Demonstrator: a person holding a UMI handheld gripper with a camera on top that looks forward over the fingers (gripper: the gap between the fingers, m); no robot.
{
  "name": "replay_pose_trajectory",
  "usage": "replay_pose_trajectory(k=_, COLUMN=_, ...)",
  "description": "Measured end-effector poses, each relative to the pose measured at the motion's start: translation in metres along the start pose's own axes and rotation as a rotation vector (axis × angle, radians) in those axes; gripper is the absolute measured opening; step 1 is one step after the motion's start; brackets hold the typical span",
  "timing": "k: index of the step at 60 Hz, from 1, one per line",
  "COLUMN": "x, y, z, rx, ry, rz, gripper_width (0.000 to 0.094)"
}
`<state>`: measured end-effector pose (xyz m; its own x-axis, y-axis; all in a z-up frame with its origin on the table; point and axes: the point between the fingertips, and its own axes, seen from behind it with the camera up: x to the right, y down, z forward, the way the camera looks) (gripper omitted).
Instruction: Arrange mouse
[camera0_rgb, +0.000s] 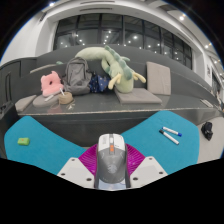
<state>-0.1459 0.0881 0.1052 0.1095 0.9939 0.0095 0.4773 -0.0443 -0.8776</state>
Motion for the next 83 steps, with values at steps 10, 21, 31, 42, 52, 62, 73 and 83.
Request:
replay_pose_trajectory(k=10, x=0.038, y=0.084, z=0.041, rx=-0.169, ry=-0.017, rz=-0.015, gripper_width=0.0362)
replay_pose_trajectory(k=21, x=0.040, y=0.114, z=0.046, rx=-0.205, ry=-0.053, rz=0.017, gripper_width=0.0515)
replay_pose_trajectory(k=31, x=0.059, y=0.100, z=0.018, rx=-0.202, ry=0.016, rz=-0.002, gripper_width=0.0854)
replay_pose_trajectory(k=42, x=0.032, y=0.071, z=-0.103, rx=-0.122, ry=0.037, rz=-0.053, gripper_width=0.0842)
replay_pose_trajectory(k=52, x=-0.017, y=0.120, z=-0.224, rx=-0.208, ry=-0.016, rz=-0.027, gripper_width=0.0856)
replay_pose_trajectory(k=62, x=-0.053, y=0.177, z=-0.300, rx=-0.306, ry=-0.050, rz=-0.043, gripper_width=0.0856)
replay_pose_trajectory(k=73, x=-0.065, y=0.190, z=-0.320, rx=-0.311, ry=-0.056, rz=-0.051, gripper_width=0.0856)
replay_pose_trajectory(k=83, x=-0.063, y=0.196, z=-0.322, rx=-0.318, ry=-0.043, rz=-0.065, gripper_width=0.0855)
